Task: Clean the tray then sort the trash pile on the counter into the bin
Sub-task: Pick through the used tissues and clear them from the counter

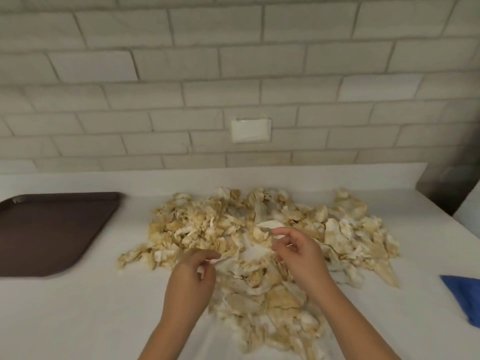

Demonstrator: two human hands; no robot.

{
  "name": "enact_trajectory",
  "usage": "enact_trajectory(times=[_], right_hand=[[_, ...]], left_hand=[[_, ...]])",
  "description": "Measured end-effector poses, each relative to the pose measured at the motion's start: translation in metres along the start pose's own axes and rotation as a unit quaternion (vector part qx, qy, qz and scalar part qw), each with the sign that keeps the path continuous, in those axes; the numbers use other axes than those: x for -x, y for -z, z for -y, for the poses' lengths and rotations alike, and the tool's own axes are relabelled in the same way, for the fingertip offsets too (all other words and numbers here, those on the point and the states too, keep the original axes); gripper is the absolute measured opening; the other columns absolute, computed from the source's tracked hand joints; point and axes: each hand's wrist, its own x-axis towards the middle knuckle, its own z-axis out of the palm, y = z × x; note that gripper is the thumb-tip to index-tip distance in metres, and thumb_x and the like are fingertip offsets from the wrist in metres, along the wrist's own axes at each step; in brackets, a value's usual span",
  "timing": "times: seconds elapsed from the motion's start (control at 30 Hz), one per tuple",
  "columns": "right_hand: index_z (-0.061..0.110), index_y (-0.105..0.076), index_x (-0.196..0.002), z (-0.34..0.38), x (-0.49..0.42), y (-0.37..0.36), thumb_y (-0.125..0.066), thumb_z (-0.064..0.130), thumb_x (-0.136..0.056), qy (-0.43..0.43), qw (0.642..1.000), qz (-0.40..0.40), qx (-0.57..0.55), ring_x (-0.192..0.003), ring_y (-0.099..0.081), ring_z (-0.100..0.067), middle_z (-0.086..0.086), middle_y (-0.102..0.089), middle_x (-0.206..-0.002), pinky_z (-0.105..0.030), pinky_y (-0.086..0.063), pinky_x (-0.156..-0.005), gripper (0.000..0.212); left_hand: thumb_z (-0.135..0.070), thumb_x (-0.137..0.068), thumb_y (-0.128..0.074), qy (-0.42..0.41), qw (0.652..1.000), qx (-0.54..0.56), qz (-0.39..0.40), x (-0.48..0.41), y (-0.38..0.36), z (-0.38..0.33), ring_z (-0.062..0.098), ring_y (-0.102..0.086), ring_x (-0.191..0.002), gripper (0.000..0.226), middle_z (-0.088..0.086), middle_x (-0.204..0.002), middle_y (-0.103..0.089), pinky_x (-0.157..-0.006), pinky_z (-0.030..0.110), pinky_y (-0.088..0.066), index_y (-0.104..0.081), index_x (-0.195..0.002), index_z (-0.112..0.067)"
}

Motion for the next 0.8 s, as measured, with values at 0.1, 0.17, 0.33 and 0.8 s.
enact_trajectory(times=[0.1,0.17,0.33,0.8], right_hand=[[0.036,-0.063,-0.093,-0.001,-0.047,-0.021,-0.063,0.019,-0.088,0.006,0.999,-0.008,0.044,-0.072,-0.065,-0.011,0.004,-0.066,-0.079,-0.022,-0.05,-0.066,0.017],[0.031,-0.065,-0.098,-0.004,-0.078,-0.029,-0.061,0.016,-0.088,0.02,0.996,-0.027,0.086,-0.078,-0.063,-0.01,0.007,-0.066,-0.084,-0.016,-0.046,-0.066,0.019],[0.02,-0.059,-0.123,-0.013,-0.172,-0.032,-0.055,0.016,-0.09,0.053,0.934,-0.046,0.349,-0.108,-0.055,-0.02,-0.003,-0.058,-0.122,-0.026,-0.042,-0.085,0.033],[0.029,-0.054,-0.13,-0.046,-0.216,-0.037,-0.044,0.031,-0.097,0.032,0.893,-0.061,0.445,-0.115,-0.052,-0.023,-0.002,-0.065,-0.12,-0.035,-0.031,-0.095,0.034]], left_hand=[[-0.023,-0.089,-0.061,0.006,0.999,-0.041,-0.026,-0.057,0.012,0.026,0.015,-0.057,-0.103,0.017,-0.006,-0.11,-0.054,-0.074,0.022,-0.042,-0.066,-0.104,-0.027],[-0.037,-0.085,-0.065,0.017,0.997,-0.075,-0.024,-0.09,0.012,0.036,0.02,-0.05,-0.112,0.036,0.002,-0.119,-0.051,-0.085,0.026,-0.042,-0.061,-0.117,-0.023],[-0.08,-0.067,-0.05,0.022,0.961,-0.269,0.055,-0.161,-0.005,0.042,0.033,-0.024,-0.138,0.094,0.013,-0.149,-0.028,-0.111,0.049,-0.022,-0.032,-0.144,-0.028],[-0.051,-0.048,-0.087,-0.153,0.909,-0.371,0.116,-0.14,-0.049,0.066,0.031,-0.061,-0.106,0.042,0.001,-0.112,-0.064,-0.086,0.057,-0.049,-0.072,-0.084,-0.036]])
